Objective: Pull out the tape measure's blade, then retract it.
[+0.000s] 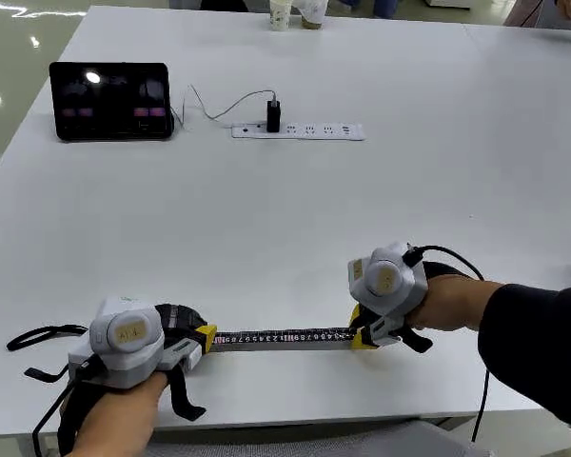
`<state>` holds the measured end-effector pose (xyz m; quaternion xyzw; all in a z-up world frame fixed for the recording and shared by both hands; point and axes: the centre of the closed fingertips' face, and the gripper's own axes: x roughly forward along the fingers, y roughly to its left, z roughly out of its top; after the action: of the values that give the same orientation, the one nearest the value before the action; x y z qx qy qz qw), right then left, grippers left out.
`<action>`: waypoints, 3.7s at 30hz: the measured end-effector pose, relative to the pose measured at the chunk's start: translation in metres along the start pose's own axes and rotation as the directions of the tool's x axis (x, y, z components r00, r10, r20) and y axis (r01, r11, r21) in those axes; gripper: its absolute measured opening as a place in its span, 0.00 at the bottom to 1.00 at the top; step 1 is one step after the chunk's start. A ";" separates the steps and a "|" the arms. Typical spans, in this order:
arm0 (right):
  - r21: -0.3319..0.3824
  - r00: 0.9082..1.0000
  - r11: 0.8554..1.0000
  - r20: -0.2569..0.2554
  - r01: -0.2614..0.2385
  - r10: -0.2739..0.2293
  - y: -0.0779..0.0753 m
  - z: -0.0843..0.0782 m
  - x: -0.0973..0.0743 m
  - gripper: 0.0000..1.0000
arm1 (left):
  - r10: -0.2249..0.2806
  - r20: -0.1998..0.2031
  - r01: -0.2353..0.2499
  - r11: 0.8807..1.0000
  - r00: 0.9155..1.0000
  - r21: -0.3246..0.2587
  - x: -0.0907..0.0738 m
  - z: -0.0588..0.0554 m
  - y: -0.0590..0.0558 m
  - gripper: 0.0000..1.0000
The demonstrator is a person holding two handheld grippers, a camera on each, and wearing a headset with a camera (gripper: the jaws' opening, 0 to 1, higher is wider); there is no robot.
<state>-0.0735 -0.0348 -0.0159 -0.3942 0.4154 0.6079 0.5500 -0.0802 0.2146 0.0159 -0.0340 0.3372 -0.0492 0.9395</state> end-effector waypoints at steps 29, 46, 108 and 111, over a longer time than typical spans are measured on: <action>0.036 1.000 0.999 -0.006 0.018 -0.018 0.000 0.003 0.001 0.11 | 0.042 -0.001 -0.042 0.999 0.999 0.021 -0.002 0.001 0.003 0.59; 0.032 1.000 0.999 -0.015 0.019 -0.018 -0.001 0.011 0.004 0.12 | 0.035 0.004 -0.035 0.999 0.999 0.027 -0.001 0.002 0.003 0.60; 0.008 0.999 1.000 0.039 0.023 -0.024 0.001 0.041 0.015 0.12 | 0.032 -0.006 -0.031 0.999 0.999 0.037 -0.003 0.002 0.002 0.59; 0.011 0.999 1.000 0.045 0.023 -0.024 0.001 0.044 0.016 0.12 | 0.031 -0.006 -0.031 0.999 0.999 0.036 -0.003 0.002 0.002 0.59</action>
<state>-0.0769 0.0117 -0.0160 -0.3822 0.4013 0.6081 0.5684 -0.0810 0.2169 0.0186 -0.0117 0.3400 -0.0409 0.9395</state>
